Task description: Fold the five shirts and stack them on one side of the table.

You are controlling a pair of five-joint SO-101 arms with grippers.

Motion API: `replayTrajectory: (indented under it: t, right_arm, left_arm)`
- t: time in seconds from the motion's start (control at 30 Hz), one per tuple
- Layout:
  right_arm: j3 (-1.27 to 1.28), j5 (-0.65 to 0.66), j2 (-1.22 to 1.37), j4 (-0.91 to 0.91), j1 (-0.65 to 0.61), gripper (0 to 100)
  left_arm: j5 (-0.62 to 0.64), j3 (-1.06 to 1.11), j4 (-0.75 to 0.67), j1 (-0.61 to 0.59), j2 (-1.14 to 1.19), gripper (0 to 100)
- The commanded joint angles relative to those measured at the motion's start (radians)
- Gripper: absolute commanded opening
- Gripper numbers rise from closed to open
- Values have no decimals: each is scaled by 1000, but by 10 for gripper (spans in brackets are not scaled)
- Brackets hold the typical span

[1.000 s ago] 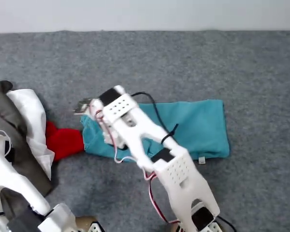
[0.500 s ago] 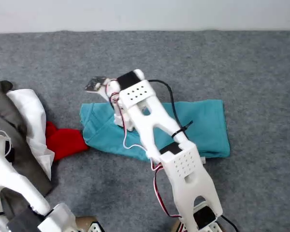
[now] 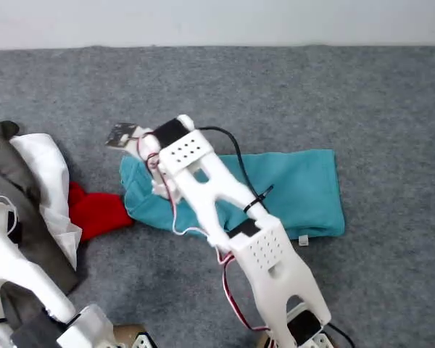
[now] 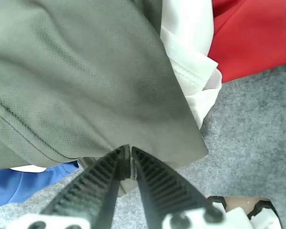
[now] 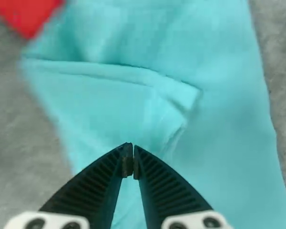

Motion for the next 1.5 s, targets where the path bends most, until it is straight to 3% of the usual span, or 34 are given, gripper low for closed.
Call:
replayTrajectory:
  t: [0.0,0.37,0.67,0.93,1.2,1.47]
  right_arm:
    - [-46,-12,13,-41,64,9]
    - [-143,-31,-64,139,71,9]
    - [167,-104,-358,137,222,9]
    - [417,-219,-598,131,380,18]
    - [450,-339,-545,93,501,249]
    - [450,-371,-437,27,651,262]
  left_arm:
    - [-6,-10,-6,-3,-11,19]
    - [-5,-36,35,-9,-14,17]
    - [-5,-125,68,-110,-160,19]
    - [2,96,66,34,-483,19]
    - [35,182,63,58,-565,19]
    - [-25,182,63,58,-565,19]
